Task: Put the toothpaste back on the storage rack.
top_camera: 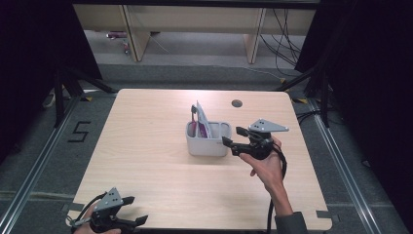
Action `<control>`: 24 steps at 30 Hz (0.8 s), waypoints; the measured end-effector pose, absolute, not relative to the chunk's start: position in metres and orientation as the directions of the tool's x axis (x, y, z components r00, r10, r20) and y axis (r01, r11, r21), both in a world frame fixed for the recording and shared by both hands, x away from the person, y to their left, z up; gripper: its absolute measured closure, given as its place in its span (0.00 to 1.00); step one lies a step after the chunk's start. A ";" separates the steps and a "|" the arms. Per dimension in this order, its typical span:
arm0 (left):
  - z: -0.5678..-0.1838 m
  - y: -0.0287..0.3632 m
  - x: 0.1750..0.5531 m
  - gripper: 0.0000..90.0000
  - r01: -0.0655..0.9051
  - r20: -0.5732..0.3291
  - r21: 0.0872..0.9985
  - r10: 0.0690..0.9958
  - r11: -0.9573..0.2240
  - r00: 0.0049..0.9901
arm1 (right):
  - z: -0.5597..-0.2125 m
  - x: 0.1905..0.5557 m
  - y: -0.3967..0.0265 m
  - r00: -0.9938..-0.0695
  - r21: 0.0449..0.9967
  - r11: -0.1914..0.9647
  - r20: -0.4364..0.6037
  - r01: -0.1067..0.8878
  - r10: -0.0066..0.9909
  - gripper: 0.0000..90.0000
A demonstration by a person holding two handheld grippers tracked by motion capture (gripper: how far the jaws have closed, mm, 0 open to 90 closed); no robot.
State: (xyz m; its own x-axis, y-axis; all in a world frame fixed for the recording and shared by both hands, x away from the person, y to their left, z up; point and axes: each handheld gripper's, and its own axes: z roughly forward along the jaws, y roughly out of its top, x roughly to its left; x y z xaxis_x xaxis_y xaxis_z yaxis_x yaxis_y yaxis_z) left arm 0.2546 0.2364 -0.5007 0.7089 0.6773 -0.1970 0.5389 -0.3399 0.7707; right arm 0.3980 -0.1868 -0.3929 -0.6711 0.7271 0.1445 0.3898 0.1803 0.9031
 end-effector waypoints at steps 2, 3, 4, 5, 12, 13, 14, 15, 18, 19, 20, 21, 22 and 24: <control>-0.501 0.237 0.255 0.18 0.537 -0.194 0.772 0.678 -0.340 0.709 | -0.394 0.397 -0.189 -0.673 0.905 0.191 0.130 0.381 0.728 0.36; -0.500 0.237 0.255 0.18 0.534 -0.193 0.774 0.677 -0.340 0.710 | -0.395 0.397 -0.190 -0.682 0.907 0.199 0.121 0.371 0.721 0.36; -0.500 0.237 0.255 0.18 0.536 -0.191 0.771 0.678 -0.344 0.709 | -0.396 0.396 -0.190 -0.678 0.903 0.189 0.138 0.386 0.722 0.36; -0.500 0.237 0.254 0.18 0.535 -0.189 0.773 0.682 -0.341 0.707 | -0.397 0.396 -0.192 -0.675 0.908 0.200 0.112 0.367 0.730 0.36; -0.499 0.236 0.254 0.18 0.527 -0.182 0.776 0.678 -0.346 0.712 | -0.403 0.390 -0.194 -0.665 0.897 0.184 0.148 0.402 0.732 0.34; -0.499 0.236 0.254 0.18 0.528 -0.180 0.775 0.679 -0.347 0.712 | -0.405 0.390 -0.195 -0.671 0.899 0.197 0.133 0.392 0.729 0.34; -0.498 0.237 0.255 0.18 0.524 -0.168 0.769 0.676 -0.365 0.717 | -0.406 0.389 -0.194 -0.676 0.898 0.199 0.135 0.392 0.725 0.33; -0.498 0.236 0.254 0.18 0.528 -0.178 0.774 0.682 -0.348 0.710 | -0.407 0.387 -0.193 -0.671 0.893 0.190 0.152 0.408 0.725 0.33; -0.497 0.236 0.254 0.18 0.526 -0.177 0.775 0.680 -0.349 0.712 | -0.409 0.385 -0.196 -0.676 0.893 0.195 0.150 0.406 0.721 0.31; -0.497 0.236 0.254 0.18 0.529 -0.175 0.768 0.677 -0.360 0.715 | -0.409 0.384 -0.197 -0.675 0.893 0.198 0.145 0.404 0.724 0.31; -0.497 0.237 0.254 0.18 0.530 -0.172 0.762 0.672 -0.373 0.721 | -0.409 0.381 -0.198 -0.666 0.884 0.192 0.163 0.426 0.728 0.31; -0.498 0.236 0.254 0.18 0.532 -0.180 0.770 0.681 -0.351 0.710 | -0.409 0.381 -0.199 -0.672 0.891 0.205 0.138 0.406 0.728 0.31; -0.497 0.237 0.254 0.18 0.536 -0.182 0.767 0.681 -0.353 0.709 | -0.410 0.380 -0.199 -0.671 0.888 0.193 0.157 0.417 0.724 0.30; -0.497 0.238 0.256 0.18 0.527 -0.163 0.764 0.681 -0.371 0.714 | -0.411 0.378 -0.201 -0.664 0.886 0.194 0.157 0.422 0.731 0.27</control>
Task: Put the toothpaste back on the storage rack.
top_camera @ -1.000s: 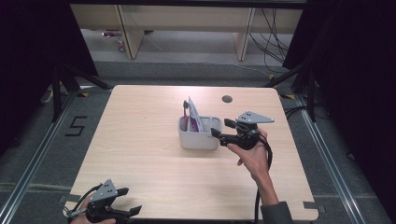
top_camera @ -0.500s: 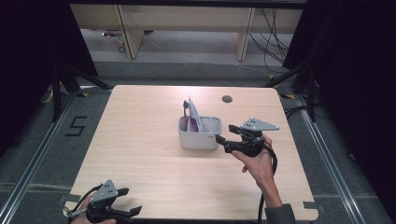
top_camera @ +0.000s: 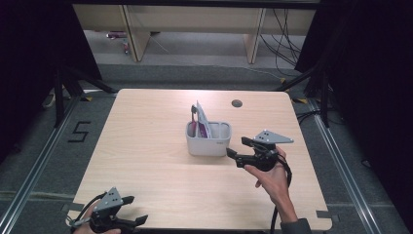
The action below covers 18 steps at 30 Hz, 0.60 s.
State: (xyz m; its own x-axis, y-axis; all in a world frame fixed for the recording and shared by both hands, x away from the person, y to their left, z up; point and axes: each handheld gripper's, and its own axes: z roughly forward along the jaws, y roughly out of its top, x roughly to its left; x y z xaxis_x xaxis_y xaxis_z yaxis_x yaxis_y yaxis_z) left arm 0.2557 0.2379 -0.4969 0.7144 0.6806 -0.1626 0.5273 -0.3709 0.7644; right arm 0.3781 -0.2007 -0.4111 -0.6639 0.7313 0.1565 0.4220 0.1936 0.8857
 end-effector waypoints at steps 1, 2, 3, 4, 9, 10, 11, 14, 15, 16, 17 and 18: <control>-0.497 0.236 0.255 0.18 0.534 -0.188 0.774 0.682 -0.341 0.707 | -0.412 0.378 -0.202 -0.663 0.888 0.202 0.142 0.413 0.735 0.27; -0.497 0.235 0.255 0.18 0.537 -0.189 0.770 0.680 -0.345 0.708 | -0.414 0.378 -0.201 -0.662 0.889 0.194 0.148 0.415 0.735 0.27; -0.498 0.235 0.254 0.18 0.539 -0.185 0.766 0.681 -0.351 0.708 | -0.415 0.378 -0.202 -0.668 0.886 0.204 0.145 0.416 0.730 0.27; -0.498 0.235 0.254 0.18 0.536 -0.178 0.765 0.683 -0.357 0.708 | -0.415 0.377 -0.202 -0.664 0.885 0.202 0.147 0.419 0.733 0.27; -0.497 0.236 0.255 0.18 0.540 -0.185 0.766 0.685 -0.349 0.705 | -0.416 0.375 -0.202 -0.663 0.879 0.198 0.162 0.433 0.731 0.27; -0.497 0.236 0.255 0.18 0.539 -0.186 0.769 0.686 -0.344 0.704 | -0.416 0.373 -0.201 -0.664 0.875 0.204 0.162 0.438 0.730 0.27; -0.497 0.237 0.255 0.18 0.539 -0.182 0.766 0.686 -0.351 0.705 | -0.417 0.374 -0.201 -0.671 0.880 0.216 0.144 0.423 0.727 0.27; -0.498 0.236 0.254 0.18 0.543 -0.183 0.763 0.688 -0.350 0.702 | -0.421 0.372 -0.199 -0.679 0.876 0.216 0.158 0.432 0.717 0.27; -0.498 0.237 0.254 0.18 0.535 -0.169 0.757 0.680 -0.374 0.714 | -0.421 0.369 -0.198 -0.670 0.867 0.211 0.173 0.451 0.722 0.27; -0.499 0.235 0.253 0.18 0.534 -0.180 0.768 0.680 -0.355 0.711 | -0.423 0.370 -0.200 -0.673 0.876 0.237 0.127 0.421 0.728 0.27; -0.498 0.235 0.253 0.18 0.533 -0.173 0.763 0.679 -0.366 0.713 | -0.424 0.369 -0.200 -0.683 0.872 0.245 0.131 0.425 0.718 0.27; -0.498 0.235 0.252 0.18 0.531 -0.170 0.766 0.683 -0.361 0.710 | -0.425 0.367 -0.199 -0.679 0.867 0.243 0.140 0.436 0.721 0.27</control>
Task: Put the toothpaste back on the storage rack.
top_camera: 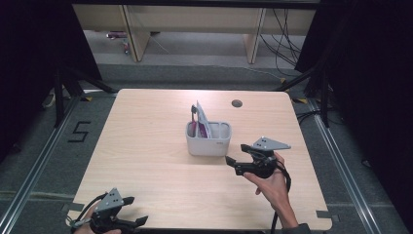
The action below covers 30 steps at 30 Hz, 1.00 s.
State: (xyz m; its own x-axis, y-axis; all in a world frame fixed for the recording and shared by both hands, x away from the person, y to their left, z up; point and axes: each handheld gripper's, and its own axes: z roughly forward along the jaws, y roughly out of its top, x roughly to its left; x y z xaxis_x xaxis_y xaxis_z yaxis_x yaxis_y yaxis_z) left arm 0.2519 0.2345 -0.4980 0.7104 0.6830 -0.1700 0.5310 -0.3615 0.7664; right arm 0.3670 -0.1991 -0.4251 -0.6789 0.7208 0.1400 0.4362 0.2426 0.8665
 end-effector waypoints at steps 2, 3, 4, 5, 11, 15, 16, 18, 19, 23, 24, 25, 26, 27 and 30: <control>-0.499 0.235 0.251 0.18 0.524 -0.156 0.764 0.681 -0.375 0.715 | -0.428 0.364 -0.199 -0.682 0.859 0.247 0.150 0.448 0.715 0.27; -0.500 0.236 0.251 0.18 0.521 -0.147 0.762 0.681 -0.384 0.717 | -0.429 0.363 -0.199 -0.682 0.860 0.250 0.145 0.445 0.717 0.27; -0.500 0.237 0.252 0.18 0.523 -0.150 0.760 0.680 -0.385 0.718 | -0.429 0.360 -0.199 -0.682 0.855 0.251 0.152 0.454 0.716 0.27; -0.500 0.236 0.251 0.18 0.528 -0.160 0.763 0.683 -0.373 0.713 | -0.431 0.359 -0.199 -0.679 0.855 0.246 0.156 0.456 0.717 0.27; -0.500 0.236 0.252 0.18 0.521 -0.154 0.766 0.680 -0.377 0.717 | -0.436 0.347 -0.204 -0.672 0.847 0.252 0.157 0.469 0.723 0.26; -0.499 0.235 0.252 0.18 0.525 -0.156 0.764 0.683 -0.374 0.714 | -0.440 0.343 -0.210 -0.676 0.848 0.270 0.133 0.456 0.725 0.25; -0.499 0.235 0.251 0.18 0.528 -0.155 0.760 0.683 -0.380 0.714 | -0.442 0.340 -0.209 -0.666 0.845 0.240 0.171 0.478 0.726 0.25; -0.500 0.236 0.252 0.18 0.525 -0.151 0.760 0.681 -0.384 0.717 | -0.444 0.338 -0.212 -0.672 0.843 0.259 0.154 0.472 0.725 0.24; -0.500 0.236 0.252 0.18 0.526 -0.152 0.759 0.682 -0.383 0.716 | -0.446 0.335 -0.211 -0.660 0.837 0.244 0.173 0.490 0.731 0.24; -0.499 0.236 0.251 0.18 0.528 -0.152 0.758 0.683 -0.384 0.715 | -0.450 0.331 -0.215 -0.662 0.843 0.245 0.164 0.479 0.731 0.24; -0.499 0.236 0.251 0.18 0.527 -0.151 0.757 0.681 -0.386 0.716 | -0.452 0.330 -0.216 -0.664 0.843 0.246 0.165 0.479 0.730 0.24; -0.499 0.236 0.251 0.18 0.528 -0.152 0.757 0.681 -0.386 0.716 | -0.453 0.329 -0.217 -0.665 0.841 0.252 0.160 0.479 0.729 0.24; -0.500 0.236 0.252 0.18 0.526 -0.153 0.760 0.681 -0.383 0.716 | -0.454 0.328 -0.218 -0.665 0.844 0.247 0.162 0.476 0.729 0.24; -0.500 0.236 0.252 0.18 0.526 -0.152 0.759 0.681 -0.384 0.716 | -0.456 0.327 -0.218 -0.668 0.845 0.242 0.168 0.476 0.725 0.24; -0.500 0.236 0.252 0.18 0.525 -0.152 0.760 0.680 -0.384 0.717 | -0.461 0.321 -0.218 -0.649 0.841 0.222 0.185 0.493 0.738 0.24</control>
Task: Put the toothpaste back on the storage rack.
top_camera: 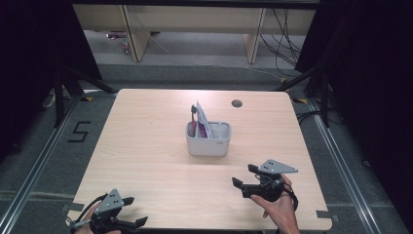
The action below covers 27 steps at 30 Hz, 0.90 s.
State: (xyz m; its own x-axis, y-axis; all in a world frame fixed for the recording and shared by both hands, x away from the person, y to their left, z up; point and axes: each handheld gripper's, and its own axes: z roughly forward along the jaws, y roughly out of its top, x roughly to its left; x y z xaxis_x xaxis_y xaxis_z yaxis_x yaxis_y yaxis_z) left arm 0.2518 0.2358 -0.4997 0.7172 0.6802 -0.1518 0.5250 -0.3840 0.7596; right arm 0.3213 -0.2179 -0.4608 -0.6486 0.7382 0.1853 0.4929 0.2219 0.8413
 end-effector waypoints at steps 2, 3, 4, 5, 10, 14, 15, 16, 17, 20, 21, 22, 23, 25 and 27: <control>-0.500 0.236 0.252 0.18 0.525 -0.153 0.760 0.680 -0.383 0.717 | -0.465 0.318 -0.218 -0.651 0.835 0.228 0.190 0.501 0.735 0.24; -0.500 0.236 0.252 0.18 0.523 -0.138 0.753 0.681 -0.399 0.719 | -0.467 0.316 -0.217 -0.649 0.831 0.227 0.196 0.508 0.735 0.24; -0.500 0.236 0.253 0.18 0.521 -0.129 0.751 0.683 -0.406 0.719 | -0.468 0.315 -0.218 -0.653 0.827 0.233 0.198 0.512 0.731 0.24; -0.500 0.236 0.252 0.18 0.524 -0.133 0.750 0.683 -0.405 0.718 | -0.470 0.315 -0.219 -0.664 0.832 0.255 0.171 0.493 0.728 0.24; -0.500 0.237 0.252 0.18 0.524 -0.138 0.749 0.679 -0.405 0.721 | -0.474 0.308 -0.219 -0.670 0.828 0.273 0.157 0.490 0.726 0.24; -0.500 0.236 0.251 0.18 0.529 -0.154 0.757 0.683 -0.384 0.715 | -0.477 0.302 -0.220 -0.658 0.814 0.282 0.155 0.508 0.737 0.24; -0.500 0.236 0.251 0.18 0.529 -0.153 0.757 0.682 -0.384 0.715 | -0.479 0.302 -0.220 -0.658 0.811 0.280 0.162 0.513 0.735 0.23; -0.500 0.236 0.251 0.18 0.529 -0.153 0.757 0.682 -0.385 0.715 | -0.479 0.301 -0.222 -0.665 0.815 0.291 0.147 0.501 0.732 0.23; -0.501 0.236 0.251 0.18 0.528 -0.151 0.755 0.681 -0.389 0.717 | -0.479 0.298 -0.222 -0.656 0.806 0.293 0.149 0.514 0.740 0.23; -0.501 0.236 0.252 0.18 0.526 -0.142 0.750 0.679 -0.401 0.720 | -0.481 0.296 -0.223 -0.666 0.803 0.324 0.118 0.501 0.737 0.23; -0.501 0.236 0.252 0.18 0.527 -0.143 0.750 0.679 -0.400 0.720 | -0.482 0.294 -0.223 -0.665 0.797 0.323 0.128 0.511 0.736 0.23; -0.501 0.236 0.252 0.18 0.527 -0.143 0.751 0.680 -0.399 0.719 | -0.482 0.292 -0.223 -0.661 0.789 0.328 0.129 0.519 0.739 0.23; -0.501 0.237 0.252 0.18 0.525 -0.140 0.748 0.678 -0.405 0.722 | -0.483 0.291 -0.223 -0.672 0.789 0.337 0.126 0.514 0.730 0.23; -0.502 0.235 0.251 0.18 0.526 -0.154 0.758 0.679 -0.384 0.718 | -0.485 0.290 -0.224 -0.680 0.788 0.350 0.116 0.507 0.724 0.23; -0.501 0.237 0.252 0.18 0.523 -0.135 0.748 0.678 -0.409 0.723 | -0.485 0.286 -0.225 -0.671 0.780 0.355 0.109 0.515 0.733 0.22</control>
State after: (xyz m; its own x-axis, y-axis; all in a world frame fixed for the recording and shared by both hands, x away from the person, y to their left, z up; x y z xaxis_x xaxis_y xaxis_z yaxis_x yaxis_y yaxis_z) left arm 0.2522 0.2370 -0.5009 0.7229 0.6776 -0.1351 0.5231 -0.4089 0.7478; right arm 0.2865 -0.2250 -0.4848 -0.6714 0.7330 0.1091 0.5145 0.3551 0.7805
